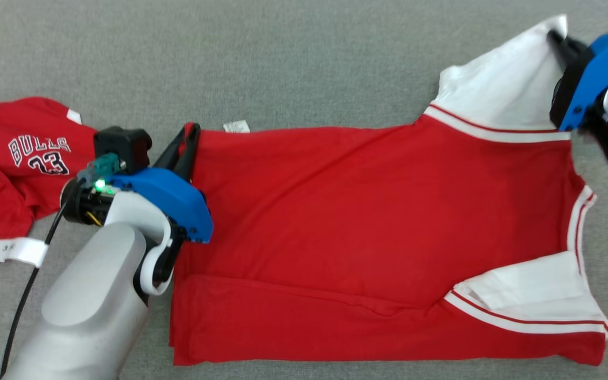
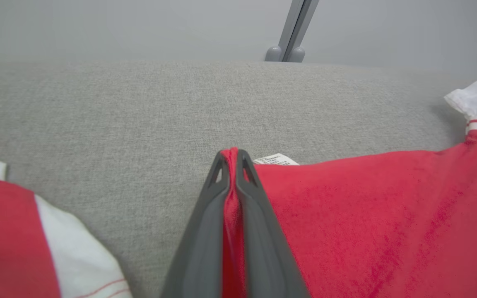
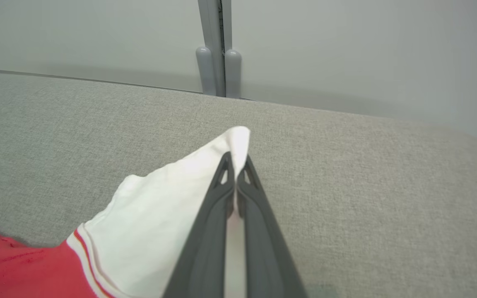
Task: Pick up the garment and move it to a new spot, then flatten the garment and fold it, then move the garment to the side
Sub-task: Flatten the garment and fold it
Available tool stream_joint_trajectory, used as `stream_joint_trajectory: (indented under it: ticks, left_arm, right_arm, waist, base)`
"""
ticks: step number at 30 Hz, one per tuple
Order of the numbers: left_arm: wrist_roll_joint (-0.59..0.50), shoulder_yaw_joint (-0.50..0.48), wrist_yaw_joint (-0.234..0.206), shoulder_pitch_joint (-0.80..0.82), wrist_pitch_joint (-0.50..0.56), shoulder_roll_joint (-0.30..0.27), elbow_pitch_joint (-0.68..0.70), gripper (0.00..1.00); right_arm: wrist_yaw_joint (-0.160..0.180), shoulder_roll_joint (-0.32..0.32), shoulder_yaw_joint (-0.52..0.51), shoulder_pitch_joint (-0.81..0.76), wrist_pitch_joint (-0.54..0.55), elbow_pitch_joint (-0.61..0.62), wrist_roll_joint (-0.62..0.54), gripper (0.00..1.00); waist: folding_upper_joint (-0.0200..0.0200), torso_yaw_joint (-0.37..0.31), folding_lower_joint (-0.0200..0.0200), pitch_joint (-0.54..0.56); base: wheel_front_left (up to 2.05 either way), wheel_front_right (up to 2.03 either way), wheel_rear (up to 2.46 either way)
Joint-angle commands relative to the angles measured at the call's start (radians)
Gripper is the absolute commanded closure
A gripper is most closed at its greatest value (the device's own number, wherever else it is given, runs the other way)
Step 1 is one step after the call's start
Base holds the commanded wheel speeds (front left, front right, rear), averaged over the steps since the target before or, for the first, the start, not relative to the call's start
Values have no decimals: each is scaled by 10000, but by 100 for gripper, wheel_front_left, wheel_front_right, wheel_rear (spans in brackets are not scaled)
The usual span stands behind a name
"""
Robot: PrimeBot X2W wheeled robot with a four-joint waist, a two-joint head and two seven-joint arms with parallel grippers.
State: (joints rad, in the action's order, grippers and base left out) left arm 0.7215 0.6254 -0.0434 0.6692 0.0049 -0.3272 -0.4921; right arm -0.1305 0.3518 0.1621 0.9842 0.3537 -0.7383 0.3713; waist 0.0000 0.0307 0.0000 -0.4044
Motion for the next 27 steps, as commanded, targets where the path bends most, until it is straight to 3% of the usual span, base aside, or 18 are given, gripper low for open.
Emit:
stream_joint_trajectory:
  ticks: [1, 8, 15, 21, 27]
  left_arm:
    - [50, -25, 65, -135, -103, -27, 17, 100]
    - [-296, 402, 625, -1208, -1032, -446, 509, 100]
    - [-654, 635, 1055, -2190, -2097, -1183, 972, 100]
    - [-957, 634, 1207, -2687, -2556, -1537, 868, 100]
    - [-1240, 342, 1080, -3155, -2697, -1616, 696, 100]
  right_arm:
    - [-5, 85, 101, -297, -45, 150, 194, 100]
    - [-5, 830, 763, -2310, 358, 1867, 1688, 100]
    - [-5, 1367, 195, -4427, 1030, 3851, 2595, 100]
    - [-5, 1077, -745, -6054, 1656, 5369, 2671, 100]
    - [-5, 449, -1527, -7495, 2143, 6657, 2455, 100]
  waist:
    - [0, -168, 0, 325]
    - [0, -336, 0, 1053]
    - [0, -558, 0, 1398]
    - [0, -793, 0, 1514]
    - [0, -957, 0, 1698]
  base:
    - [0, 0, 0]
    - [0, 0, 0]
    - [0, 0, 0]
    - [0, 0, 0]
    - [0, 0, 0]
